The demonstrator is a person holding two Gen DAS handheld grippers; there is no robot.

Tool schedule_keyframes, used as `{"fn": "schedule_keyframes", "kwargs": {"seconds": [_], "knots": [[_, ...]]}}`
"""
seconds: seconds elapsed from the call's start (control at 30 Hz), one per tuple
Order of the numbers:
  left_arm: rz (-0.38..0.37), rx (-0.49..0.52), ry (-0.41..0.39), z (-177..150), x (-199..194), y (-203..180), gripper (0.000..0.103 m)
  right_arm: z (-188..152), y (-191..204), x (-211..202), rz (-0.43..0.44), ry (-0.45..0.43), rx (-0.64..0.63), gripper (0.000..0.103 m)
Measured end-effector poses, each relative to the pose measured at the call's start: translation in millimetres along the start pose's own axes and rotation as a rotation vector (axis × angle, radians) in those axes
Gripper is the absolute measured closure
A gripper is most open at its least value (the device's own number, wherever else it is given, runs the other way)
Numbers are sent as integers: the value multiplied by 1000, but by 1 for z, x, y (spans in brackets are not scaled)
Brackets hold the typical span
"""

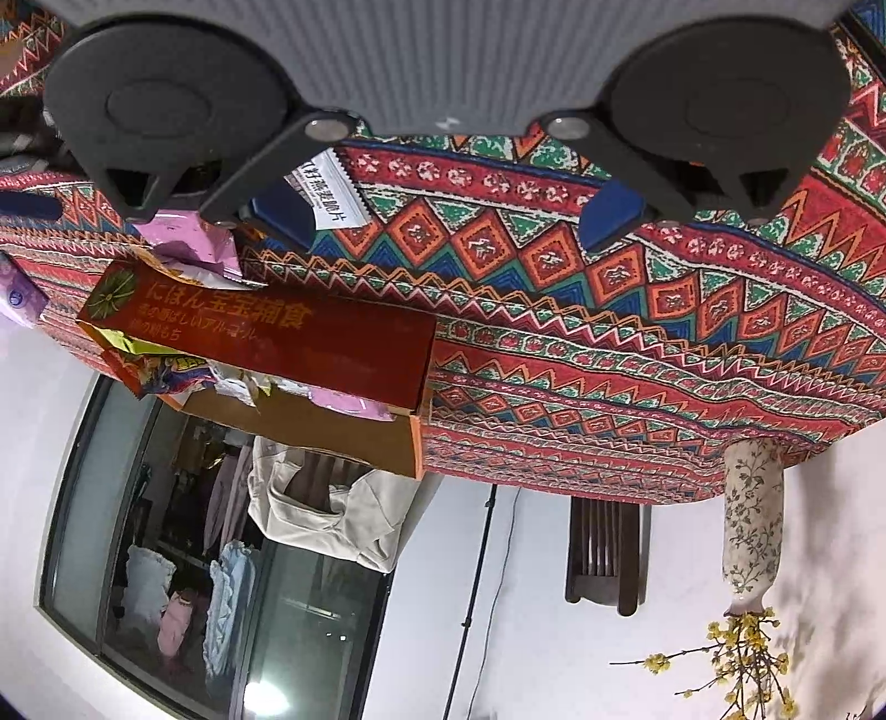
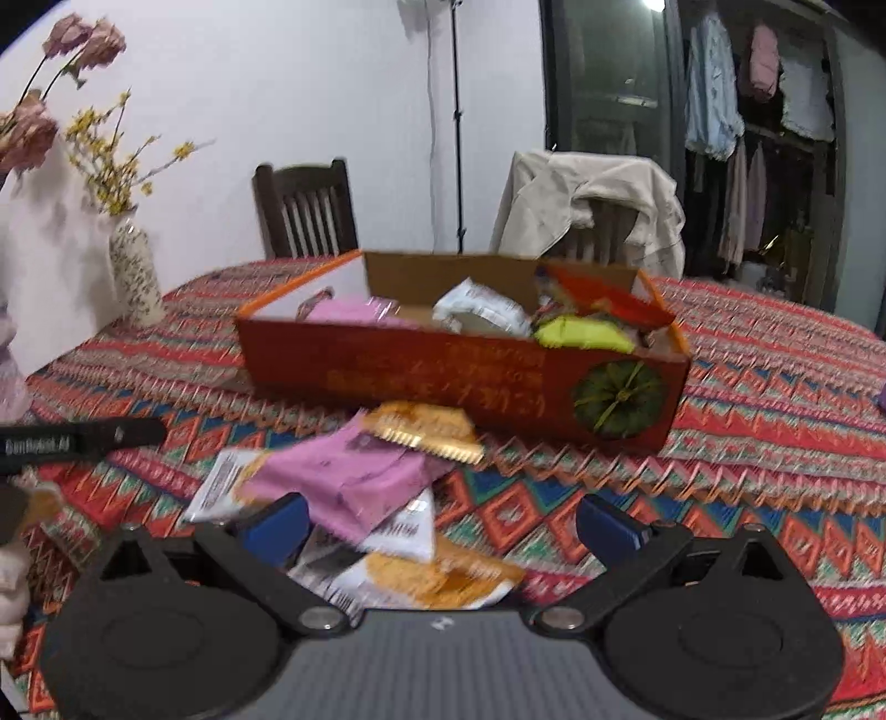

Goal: Organize snacks
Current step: 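Grasp a white biscuit packet with the right gripper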

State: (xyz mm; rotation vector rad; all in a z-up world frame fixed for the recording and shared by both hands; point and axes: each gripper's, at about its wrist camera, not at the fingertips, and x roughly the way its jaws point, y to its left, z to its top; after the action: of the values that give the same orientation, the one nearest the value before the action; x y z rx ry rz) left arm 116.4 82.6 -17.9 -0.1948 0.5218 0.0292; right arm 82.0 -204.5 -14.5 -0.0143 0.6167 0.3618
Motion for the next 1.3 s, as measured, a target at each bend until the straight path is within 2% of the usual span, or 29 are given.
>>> {"fn": "schedule_keyframes", "kwargs": {"seconds": [0.17,0.37,0.53,0.63,0.73,0.8,0.87,0.93,1.17,1.3], "knots": [[-7,12,0,-1,0,-2,0,-11,4,13,-28,66,4,0],[-13,11,-2,-2,-1,-3,0,-11,-14,17,-52,80,111,0],[-11,11,-1,-2,0,-3,0,-13,-19,14,-66,75,107,1],[-12,11,0,-2,0,-2,0,-15,-23,11,-46,66,104,3],[-9,13,5,-2,1,-3,0,-15,-28,8,-44,58,106,13],[-6,16,6,-2,2,-4,0,-15,-30,7,-68,56,90,32],[1,19,9,-2,2,-4,0,-15,-34,4,-79,49,88,42],[9,22,15,-2,3,-5,0,-17,-39,1,-76,39,100,43],[57,45,24,0,4,-10,0,-13,-58,-16,-175,-66,109,43],[59,70,41,2,4,-15,0,-7,-75,-17,-227,-107,127,43]]}}
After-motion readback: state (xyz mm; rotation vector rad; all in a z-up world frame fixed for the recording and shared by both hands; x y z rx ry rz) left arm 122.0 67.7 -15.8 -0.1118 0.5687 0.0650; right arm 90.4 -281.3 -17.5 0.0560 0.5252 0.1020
